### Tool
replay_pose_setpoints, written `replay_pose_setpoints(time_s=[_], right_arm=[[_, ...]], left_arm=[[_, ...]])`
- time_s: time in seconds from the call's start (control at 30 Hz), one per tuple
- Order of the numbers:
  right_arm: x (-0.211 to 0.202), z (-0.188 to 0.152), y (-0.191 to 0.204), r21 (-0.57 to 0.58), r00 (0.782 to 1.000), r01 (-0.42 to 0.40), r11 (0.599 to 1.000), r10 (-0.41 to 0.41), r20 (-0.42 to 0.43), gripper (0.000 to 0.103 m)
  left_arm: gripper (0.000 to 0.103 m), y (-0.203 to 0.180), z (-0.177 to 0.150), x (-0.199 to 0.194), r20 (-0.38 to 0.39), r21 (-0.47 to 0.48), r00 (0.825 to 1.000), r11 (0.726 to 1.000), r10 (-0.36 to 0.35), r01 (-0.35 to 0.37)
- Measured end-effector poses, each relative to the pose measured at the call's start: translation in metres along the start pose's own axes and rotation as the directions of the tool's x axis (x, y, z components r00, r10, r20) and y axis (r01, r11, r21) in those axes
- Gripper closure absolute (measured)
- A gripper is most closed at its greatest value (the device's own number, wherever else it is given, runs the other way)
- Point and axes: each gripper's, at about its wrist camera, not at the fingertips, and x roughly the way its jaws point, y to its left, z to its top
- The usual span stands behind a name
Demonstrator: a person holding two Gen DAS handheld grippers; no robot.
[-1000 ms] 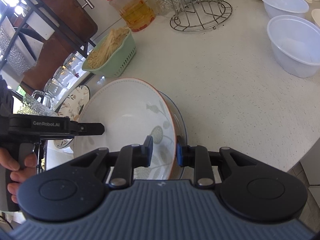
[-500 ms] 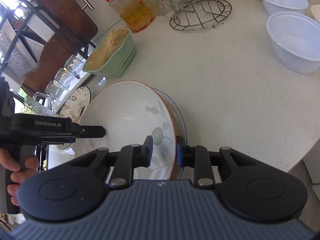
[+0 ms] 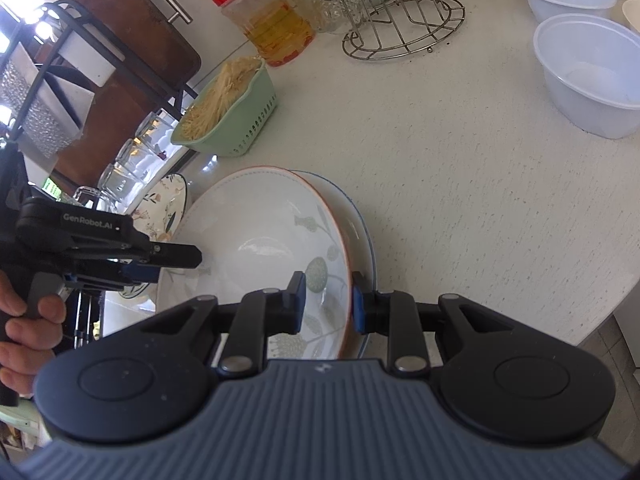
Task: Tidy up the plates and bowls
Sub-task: 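Lift the leaf-pattern plate with both grippers and carry it over the rose plate, then lower the leaf-pattern plate onto the rose plate and open both grippers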
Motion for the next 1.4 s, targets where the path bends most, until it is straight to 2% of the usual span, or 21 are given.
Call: replay_pose_setpoints(time_s=[0.2, 0.47, 0.7, 1.0, 1.23, 1.4], right_arm=[[0.0, -0.002, 0.002, -0.037, 1.0, 0.001, 0.999, -0.001, -0.004, 0.076], [0.002, 0.002, 0.003, -0.098, 1.0, -0.01, 0.995, 0.009, -0.017, 0.076], [0.005, 0.007, 0.008, -0.147, 0.999, -0.003, 0.989, -0.002, -0.034, 0.077], [-0.012, 0.015, 0.018, -0.21, 0.998, 0.041, 0.977, -0.033, 0.044, 0.077], [-0.033, 0.024, 0.022, -0.249, 0.995, 0.059, 0.967, -0.039, 0.087, 0.077], [-0.049, 0.031, 0.028, -0.271, 0.993, 0.045, 0.962, -0.014, 0.117, 0.077]], left_arm=[[0.065, -0.005, -0.005, -0.004, -0.002, 0.016, 0.999, 0.999, 0.033, -0.033], [0.065, 0.0, -0.017, -0.01, 0.001, -0.012, 0.999, 0.999, 0.045, -0.045], [0.065, 0.004, -0.028, -0.026, 0.066, -0.04, 0.996, 0.997, 0.065, -0.062], [0.065, 0.009, -0.05, -0.046, 0.151, -0.074, 0.985, 0.994, 0.089, -0.079], [0.065, -0.005, -0.058, -0.061, 0.223, -0.037, 0.968, 0.993, 0.116, -0.11], [0.065, -0.025, -0.061, -0.077, 0.284, -0.001, 0.952, 0.993, 0.115, -0.119]])
